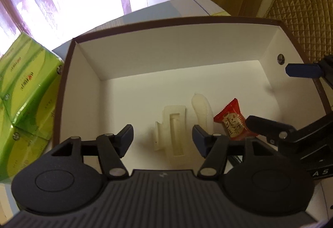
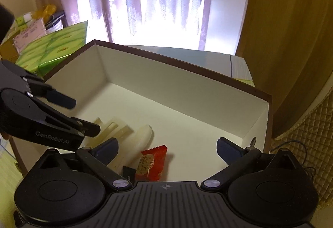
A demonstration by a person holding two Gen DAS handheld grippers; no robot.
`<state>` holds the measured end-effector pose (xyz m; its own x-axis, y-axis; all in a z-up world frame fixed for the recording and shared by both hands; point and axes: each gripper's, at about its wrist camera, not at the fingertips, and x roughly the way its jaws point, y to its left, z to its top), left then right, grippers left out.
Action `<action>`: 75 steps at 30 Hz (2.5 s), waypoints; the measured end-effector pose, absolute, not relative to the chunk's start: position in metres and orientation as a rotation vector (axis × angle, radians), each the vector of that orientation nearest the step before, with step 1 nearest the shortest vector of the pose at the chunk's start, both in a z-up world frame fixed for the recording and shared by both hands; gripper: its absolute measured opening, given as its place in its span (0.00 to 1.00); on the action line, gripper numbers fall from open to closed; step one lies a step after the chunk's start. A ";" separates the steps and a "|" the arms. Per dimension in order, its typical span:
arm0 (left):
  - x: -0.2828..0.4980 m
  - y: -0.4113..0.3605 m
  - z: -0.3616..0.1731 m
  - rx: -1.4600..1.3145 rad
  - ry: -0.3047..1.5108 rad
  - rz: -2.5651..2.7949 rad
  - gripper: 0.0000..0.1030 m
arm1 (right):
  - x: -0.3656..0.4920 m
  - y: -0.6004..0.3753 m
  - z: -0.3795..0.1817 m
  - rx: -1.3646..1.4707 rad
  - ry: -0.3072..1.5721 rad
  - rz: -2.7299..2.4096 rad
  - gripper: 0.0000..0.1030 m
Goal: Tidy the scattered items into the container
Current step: 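Lower the red candy packet into the box with the right tool, then withdraw both tools from the box back toward the remaining items, then lower the left tool onto the white pill bottle and close on it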
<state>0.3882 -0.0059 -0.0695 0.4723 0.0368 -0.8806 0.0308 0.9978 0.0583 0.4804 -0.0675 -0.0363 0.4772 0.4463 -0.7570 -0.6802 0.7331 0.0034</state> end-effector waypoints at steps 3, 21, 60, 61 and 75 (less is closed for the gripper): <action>0.383 -0.006 -0.063 0.079 1.067 0.004 0.68 | 0.477 -0.070 -0.036 -0.335 0.835 0.699 1.00; 0.320 -0.008 -0.020 0.076 1.007 0.017 0.76 | 0.428 -0.109 0.002 -0.257 0.848 0.682 1.00; 0.125 -0.021 0.052 0.037 0.834 0.034 0.86 | 0.284 -0.145 0.057 -0.149 0.727 0.734 1.00; 0.121 -0.022 0.051 0.036 0.834 0.035 0.86 | 0.282 -0.146 0.057 -0.149 0.727 0.736 1.00; 0.082 -0.030 -0.007 -0.002 0.930 0.043 0.85 | 0.262 -0.166 0.022 -0.087 0.817 0.689 1.00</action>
<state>0.0822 -0.0295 -0.0070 0.5970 0.0361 -0.8014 -0.0381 0.9991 0.0166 0.2618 -0.1659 0.0216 0.4813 0.5320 -0.6967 -0.5968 0.7810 0.1840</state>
